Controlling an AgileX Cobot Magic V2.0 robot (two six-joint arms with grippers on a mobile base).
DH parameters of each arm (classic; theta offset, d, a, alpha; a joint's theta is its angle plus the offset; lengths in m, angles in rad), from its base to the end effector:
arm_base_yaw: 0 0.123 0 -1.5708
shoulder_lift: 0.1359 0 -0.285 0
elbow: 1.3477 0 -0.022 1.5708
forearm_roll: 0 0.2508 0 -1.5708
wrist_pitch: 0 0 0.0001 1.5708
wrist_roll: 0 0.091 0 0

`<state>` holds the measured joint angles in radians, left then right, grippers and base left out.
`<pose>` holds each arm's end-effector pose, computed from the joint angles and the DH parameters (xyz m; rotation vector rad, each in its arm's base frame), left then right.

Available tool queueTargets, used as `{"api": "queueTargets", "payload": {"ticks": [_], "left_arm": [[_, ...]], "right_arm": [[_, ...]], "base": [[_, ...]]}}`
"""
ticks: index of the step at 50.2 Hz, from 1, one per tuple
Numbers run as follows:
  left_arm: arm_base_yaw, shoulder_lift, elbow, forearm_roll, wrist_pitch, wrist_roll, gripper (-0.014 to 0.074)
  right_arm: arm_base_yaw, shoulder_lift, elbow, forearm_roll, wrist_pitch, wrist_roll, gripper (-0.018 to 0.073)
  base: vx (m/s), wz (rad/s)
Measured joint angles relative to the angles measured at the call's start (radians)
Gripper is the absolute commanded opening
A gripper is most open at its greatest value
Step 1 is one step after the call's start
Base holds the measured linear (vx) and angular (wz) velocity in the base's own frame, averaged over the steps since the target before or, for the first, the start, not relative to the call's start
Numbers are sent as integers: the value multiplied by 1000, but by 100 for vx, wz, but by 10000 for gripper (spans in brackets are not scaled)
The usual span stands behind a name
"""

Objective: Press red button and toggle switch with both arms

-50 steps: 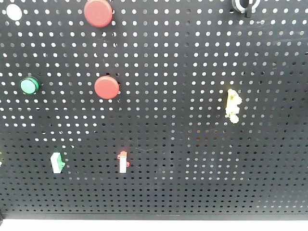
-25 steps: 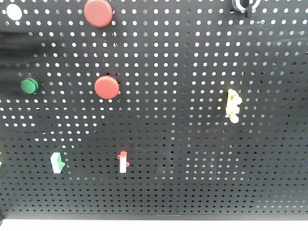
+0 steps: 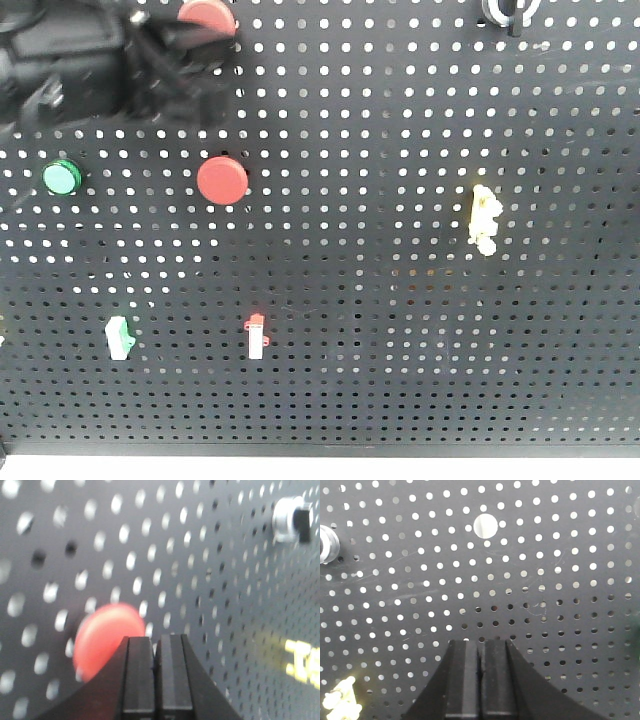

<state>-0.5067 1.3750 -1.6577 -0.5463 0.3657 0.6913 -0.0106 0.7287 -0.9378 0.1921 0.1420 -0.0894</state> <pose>0.2524 -0.1595 0.5234 0.6515 1.3863 -0.4065 0.1384 0.0010 0.4482 0.0564 1.4135 0.0937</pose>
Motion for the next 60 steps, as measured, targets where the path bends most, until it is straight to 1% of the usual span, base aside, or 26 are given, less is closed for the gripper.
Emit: {"api": "queueTargets", "payload": {"ticks": [8,17,27,34,40,45,48,52,58,60], "left_arm": [[-1,17,-3,-3,-18,0,1],[-2,19,-10,-4,-2,0,1],[-1,-25,4,2,111,0,1],[-1,-112,92,7,138,0,1],[-1,-208,247,7,110,0,1],[-1,-296,411,7,66,0,1],[-1,-349,499,7,38,-10,1],[-1,-412,611,7,2,-32,1],[-1,-492,705,7,-46,-64,1],[-1,-516,724,7,-53,-69,1]], "right_arm": [[0,0,0,0,1,-1,-3],[0,0,0,0,1,-1,-3],[0,0,0,0,21,-1,-3],[0,0,0,0,68,-20,-3],[12,0,0,0,117,-68,-3],[80,0,0,0,139,-141,-3],[146,8,-2,0,138,-181,-3],[241,41,-23,0,134,-203,-3],[390,149,-94,-5,131,-217,-3],[426,196,-130,-6,131,-221,-3]], "base": [[0,0],[0,0],[0,0],[0,0],[0,0],[0,0],[0,0],[0,0],[0,0],[0,0]]}}
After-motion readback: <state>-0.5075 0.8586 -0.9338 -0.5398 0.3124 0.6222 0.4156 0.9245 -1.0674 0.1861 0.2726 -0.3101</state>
